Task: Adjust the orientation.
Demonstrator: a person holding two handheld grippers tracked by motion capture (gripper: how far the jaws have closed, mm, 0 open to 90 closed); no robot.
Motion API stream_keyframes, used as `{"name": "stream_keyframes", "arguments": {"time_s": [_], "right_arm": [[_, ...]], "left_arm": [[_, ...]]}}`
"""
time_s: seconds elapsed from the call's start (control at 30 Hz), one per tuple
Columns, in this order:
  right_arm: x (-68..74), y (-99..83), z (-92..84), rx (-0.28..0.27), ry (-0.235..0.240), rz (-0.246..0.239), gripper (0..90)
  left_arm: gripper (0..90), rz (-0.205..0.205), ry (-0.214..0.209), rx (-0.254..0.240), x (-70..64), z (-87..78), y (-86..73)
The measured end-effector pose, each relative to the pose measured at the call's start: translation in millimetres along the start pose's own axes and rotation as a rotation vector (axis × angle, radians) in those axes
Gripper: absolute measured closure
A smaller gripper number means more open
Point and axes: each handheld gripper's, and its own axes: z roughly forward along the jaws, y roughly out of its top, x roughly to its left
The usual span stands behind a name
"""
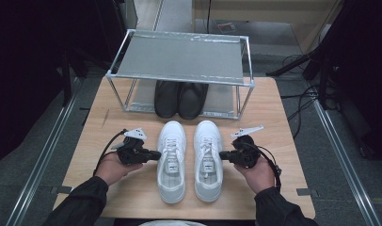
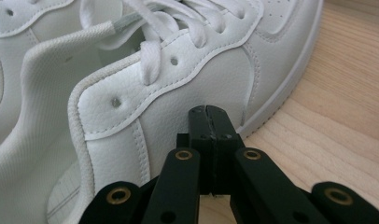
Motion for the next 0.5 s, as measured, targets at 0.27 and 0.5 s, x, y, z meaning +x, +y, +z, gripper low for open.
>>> {"name": "stream_keyframes", "arguments": {"time_s": [0.27,0.5], "right_arm": [[1.0,6.0,6.1,0.003,0.016,-0.017,90.0],[0.5,7.0,7.6,-0.001,0.021,-0.016,90.0]], "left_arm": [[87.7,0.007,-0.029,0.003,-6.7,8.4,4.9],[87.7,0.016,-0.052,0.010,-13.3,13.1,5.5]]}}
